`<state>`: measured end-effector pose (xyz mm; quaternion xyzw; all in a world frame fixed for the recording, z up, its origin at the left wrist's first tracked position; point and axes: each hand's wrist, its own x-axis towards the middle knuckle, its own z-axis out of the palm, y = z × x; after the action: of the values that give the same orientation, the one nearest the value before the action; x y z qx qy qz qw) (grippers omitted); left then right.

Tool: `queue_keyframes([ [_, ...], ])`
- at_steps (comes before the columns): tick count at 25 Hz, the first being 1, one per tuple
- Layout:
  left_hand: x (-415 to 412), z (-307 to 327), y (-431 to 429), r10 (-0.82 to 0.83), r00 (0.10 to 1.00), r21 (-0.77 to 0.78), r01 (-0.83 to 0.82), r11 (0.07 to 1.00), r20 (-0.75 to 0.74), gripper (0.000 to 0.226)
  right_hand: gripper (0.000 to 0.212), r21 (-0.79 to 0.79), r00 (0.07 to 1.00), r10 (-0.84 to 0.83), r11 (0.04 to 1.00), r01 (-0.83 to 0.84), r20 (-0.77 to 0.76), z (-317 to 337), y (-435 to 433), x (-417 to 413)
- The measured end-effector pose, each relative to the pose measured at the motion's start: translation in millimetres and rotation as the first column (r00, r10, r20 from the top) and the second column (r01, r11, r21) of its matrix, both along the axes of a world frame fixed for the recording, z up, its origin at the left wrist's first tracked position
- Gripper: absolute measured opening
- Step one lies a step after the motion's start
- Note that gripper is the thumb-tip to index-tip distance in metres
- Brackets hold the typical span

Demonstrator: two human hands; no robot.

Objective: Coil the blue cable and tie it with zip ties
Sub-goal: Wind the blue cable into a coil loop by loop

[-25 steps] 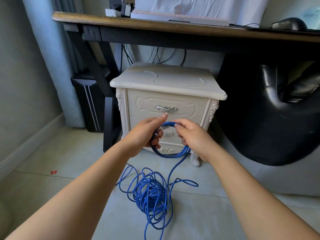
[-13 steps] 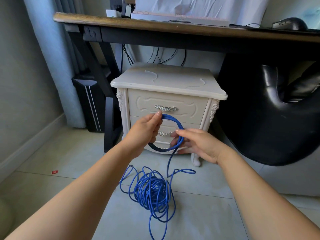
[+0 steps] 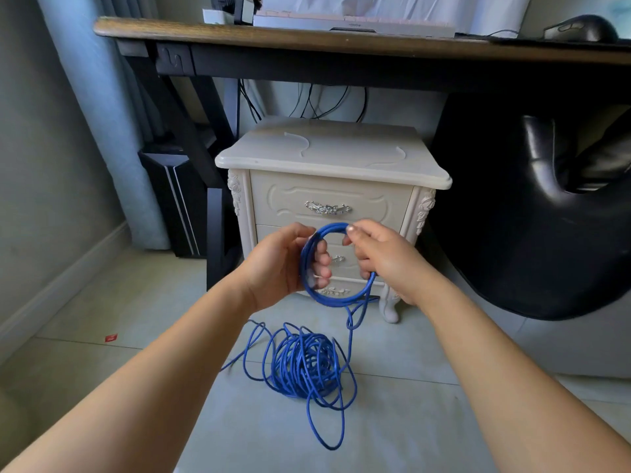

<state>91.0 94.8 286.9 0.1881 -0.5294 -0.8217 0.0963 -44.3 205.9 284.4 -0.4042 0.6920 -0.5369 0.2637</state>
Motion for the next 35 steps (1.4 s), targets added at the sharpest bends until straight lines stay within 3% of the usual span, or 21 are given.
queue_keyframes([
  [3,-3.0,-0.9,2.5,0.025,0.994,-0.341,0.012,0.940,0.105,0.038,0.021,0.192,0.927,0.109,0.981,-0.041,-0.359,3.6,-2.1,7.6],
  [5,-3.0,-0.3,4.4,0.045,0.996,-0.502,-0.002,0.865,0.073,0.037,0.017,0.228,0.886,0.134,0.973,-0.033,-0.445,6.2,-2.3,13.1],
  [6,-2.0,1.4,5.3,0.051,0.998,-0.533,-0.023,0.846,0.038,0.035,0.017,0.189,0.909,0.122,0.981,-0.048,-0.399,7.4,-0.8,14.8],
  [8,0.3,7.1,6.8,0.071,0.997,-0.550,-0.073,0.832,-0.026,0.033,0.017,0.049,0.987,0.126,0.991,-0.121,-0.100,9.1,3.3,14.3],
  [10,2.7,11.9,7.0,0.092,0.994,-0.563,-0.110,0.819,-0.059,0.034,0.032,-0.024,0.946,0.200,0.979,-0.200,0.254,6.1,8.3,7.8],
  [12,5.8,12.6,5.2,0.122,0.990,-0.562,-0.143,0.815,-0.075,0.036,0.051,0.044,0.879,0.241,0.958,-0.284,0.411,-4.1,12.5,0.2],
  [15,9.3,10.6,-0.8,0.200,0.974,-0.498,-0.225,0.838,-0.104,0.038,0.049,0.180,0.874,0.291,0.906,-0.383,0.390,-20.7,16.6,0.6],
  [19,13.6,8.2,-14.8,0.311,0.941,-0.380,-0.338,0.861,-0.134,0.040,0.010,-0.047,0.890,0.193,0.981,-0.191,0.412,-9.9,14.6,-4.4],
  [24,9.0,1.9,-16.3,0.393,0.913,-0.485,-0.395,0.780,-0.110,0.037,0.022,-0.139,0.950,0.018,0.990,0.027,0.311,5.3,4.7,3.5],
  [29,3.6,1.1,-14.3,0.504,0.852,-0.394,-0.515,0.761,-0.140,0.038,0.019,-0.127,0.933,0.029,0.992,0.018,0.357,-0.8,-1.6,33.0],
  [31,2.8,-0.8,-13.1,0.543,0.829,-0.385,-0.549,0.742,-0.135,0.038,0.015,-0.161,0.907,0.008,0.985,0.066,0.422,0.1,-2.4,37.1],
  [35,-1.2,-1.8,-6.4,0.571,0.806,-0.326,-0.588,0.740,-0.157,0.039,0.022,-0.241,0.731,0.126,0.969,0.053,0.671,2.3,-3.7,35.6],
])
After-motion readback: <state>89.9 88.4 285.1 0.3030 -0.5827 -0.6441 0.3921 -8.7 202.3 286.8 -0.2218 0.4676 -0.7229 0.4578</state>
